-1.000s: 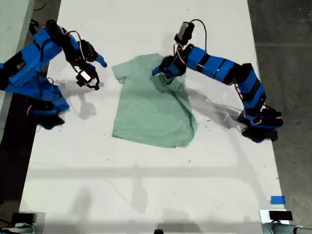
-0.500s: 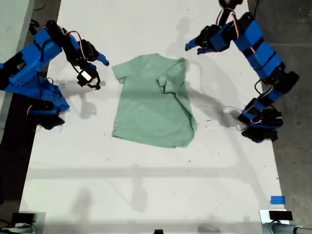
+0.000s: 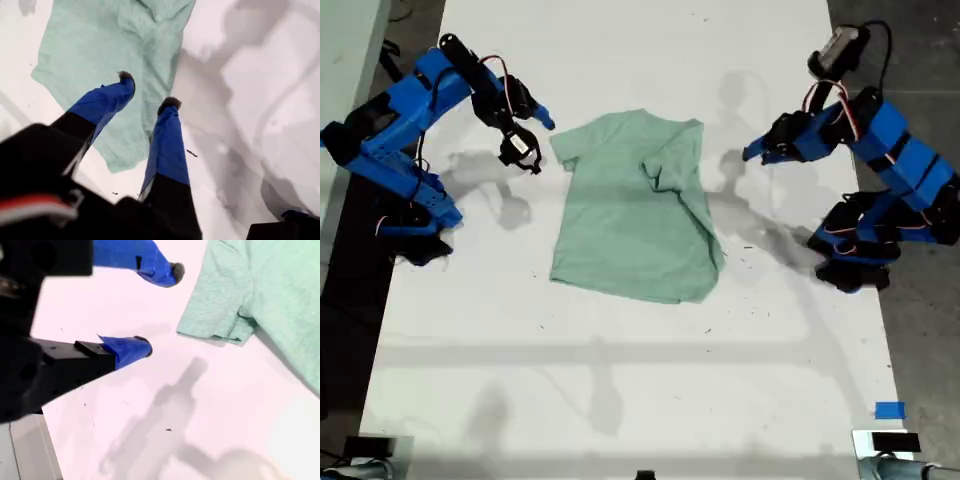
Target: Fold t-shirt
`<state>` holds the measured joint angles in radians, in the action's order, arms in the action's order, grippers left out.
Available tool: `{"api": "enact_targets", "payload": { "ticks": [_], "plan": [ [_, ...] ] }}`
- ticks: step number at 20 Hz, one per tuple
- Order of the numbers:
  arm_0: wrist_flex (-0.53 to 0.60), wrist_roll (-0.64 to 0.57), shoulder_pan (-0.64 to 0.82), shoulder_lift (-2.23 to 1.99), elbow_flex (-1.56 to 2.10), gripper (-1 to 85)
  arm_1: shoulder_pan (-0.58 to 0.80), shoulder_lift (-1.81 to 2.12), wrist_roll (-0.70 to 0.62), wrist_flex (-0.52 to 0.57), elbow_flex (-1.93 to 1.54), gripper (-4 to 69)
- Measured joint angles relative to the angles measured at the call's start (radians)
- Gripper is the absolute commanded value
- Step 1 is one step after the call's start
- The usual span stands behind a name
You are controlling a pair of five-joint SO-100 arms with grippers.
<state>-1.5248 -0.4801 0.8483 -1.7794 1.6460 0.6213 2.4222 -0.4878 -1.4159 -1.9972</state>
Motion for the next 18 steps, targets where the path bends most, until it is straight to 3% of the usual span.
{"api": "enact_targets", "payload": {
  "ticks": [10,18],
  "plan": [
    [0.101,-0.055,0.055,0.512,-0.216,26.6,-0.043,0.11,0.037,0.006,-0.083,14.4],
    [0.126,-0.055,0.118,0.81,-0.407,23.0,-0.054,0.156,0.043,0.012,-0.121,14.3]
  ]
}}
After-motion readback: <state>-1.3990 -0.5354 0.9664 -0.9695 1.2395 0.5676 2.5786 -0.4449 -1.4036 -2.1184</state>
